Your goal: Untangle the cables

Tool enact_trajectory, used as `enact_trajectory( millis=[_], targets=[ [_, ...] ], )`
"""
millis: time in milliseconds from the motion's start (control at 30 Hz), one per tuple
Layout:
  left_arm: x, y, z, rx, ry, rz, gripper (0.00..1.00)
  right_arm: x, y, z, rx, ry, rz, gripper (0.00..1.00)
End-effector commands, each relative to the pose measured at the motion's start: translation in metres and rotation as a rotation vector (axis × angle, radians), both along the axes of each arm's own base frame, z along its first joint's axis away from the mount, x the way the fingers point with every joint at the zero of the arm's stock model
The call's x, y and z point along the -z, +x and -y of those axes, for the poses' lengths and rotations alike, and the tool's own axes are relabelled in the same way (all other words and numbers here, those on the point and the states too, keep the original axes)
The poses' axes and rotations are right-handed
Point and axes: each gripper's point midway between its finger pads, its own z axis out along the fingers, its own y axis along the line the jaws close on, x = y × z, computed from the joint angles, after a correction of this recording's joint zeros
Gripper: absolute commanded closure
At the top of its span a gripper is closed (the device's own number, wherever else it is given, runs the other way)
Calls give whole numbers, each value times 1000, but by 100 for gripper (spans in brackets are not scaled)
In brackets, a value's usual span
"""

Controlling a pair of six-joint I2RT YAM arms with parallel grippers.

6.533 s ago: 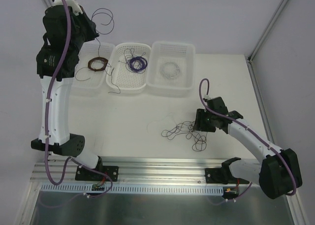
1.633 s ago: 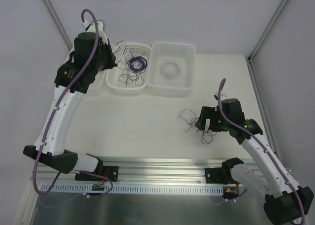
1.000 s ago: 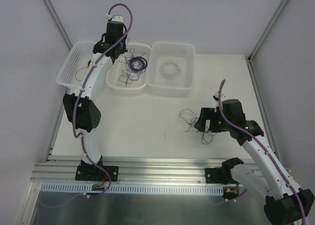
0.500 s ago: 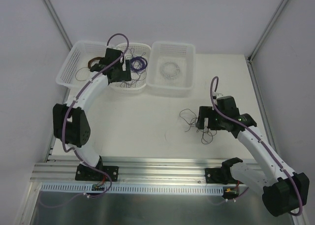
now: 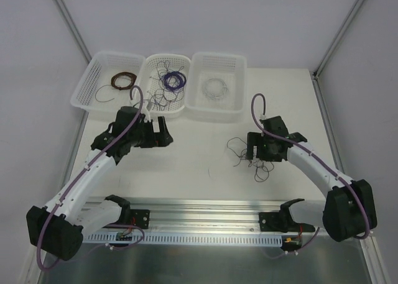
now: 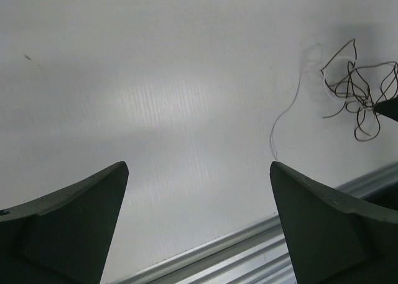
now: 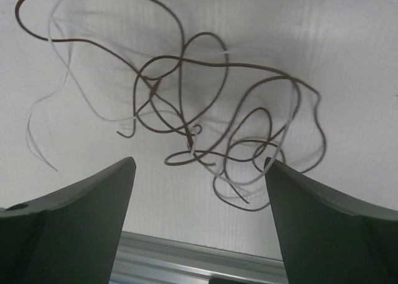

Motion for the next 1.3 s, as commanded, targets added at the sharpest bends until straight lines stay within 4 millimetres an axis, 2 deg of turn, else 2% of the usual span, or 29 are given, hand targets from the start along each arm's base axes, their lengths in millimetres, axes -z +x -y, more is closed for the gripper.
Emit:
enact_trajectory(
  millis=[0,67,133,167,200,267,367,400,500,533,667,733,767,833,867,900,933,967,1000,1033,1067,1100,1133,1167,1200,1233,1267],
  targets=[
    [17,-41,18,65,-105,-80,1,7,6,-37,-67,103,2,12],
    [25,-53,21,74,-113,-96,1,14,-3,-64,-125,137,-32,16],
    [36,-65,21,60,-136,-124,1,8,-3,-91,-187,168,-16,21],
    [39,-71,24,58,-148,-139,1,11,-13,-113,-257,169,-29,22],
    [47,-75,22,51,-143,-147,1,2,-14,-131,-299,191,-19,23],
    [53,-81,24,45,-148,-164,1,-3,-29,-163,-386,233,-24,23],
    [58,-88,28,50,-154,-182,1,-12,-36,-186,-434,272,-4,23],
    [59,-90,31,61,-149,-186,1,-17,-36,-186,-433,274,8,24],
    [57,-88,38,72,-127,-181,1,-23,-31,-171,-434,203,54,24],
    [56,-85,40,73,-119,-175,1,-31,-29,-165,-427,191,87,24],
    [62,-76,55,86,-63,-190,1,-32,-20,-124,-351,69,132,28],
    [58,-71,67,101,-57,-182,1,-30,-9,-104,-267,61,131,30],
    [65,-66,74,90,-41,-195,1,-26,-9,-94,-236,59,129,32],
    [59,-58,87,98,-38,-186,2,-25,-6,-84,-191,75,127,35],
    [67,-59,97,122,-8,-207,3,-28,1,-77,-153,89,143,37],
    [57,-52,109,135,-18,-181,3,-25,2,-73,-136,89,139,37],
    [56,-52,118,161,-10,-178,5,-24,4,-71,-124,93,137,37],
    [65,-49,125,180,44,-175,5,-25,12,-64,-95,102,148,38],
    [53,-41,138,197,42,-138,6,-20,10,-64,-97,124,122,39],
    [53,-38,145,217,59,-130,8,-16,14,-58,-72,128,116,39],
    [63,-34,152,252,106,-132,9,-14,18,-56,-68,134,118,39],
    [52,-30,168,289,103,-101,10,-8,16,-54,-59,138,95,40],
    [51,-26,175,328,128,-76,11,-6,18,-49,-40,142,87,40],
    [51,-19,189,356,144,-64,13,-4,17,-47,-27,156,78,40],
    [64,-14,193,383,190,-68,16,0,16,-41,-7,159,76,41],
    [65,-11,199,400,203,-60,16,2,14,-39,2,163,73,41],
    [59,-4,209,418,199,-38,20,3,13,-37,12,171,73,41]
  ],
)
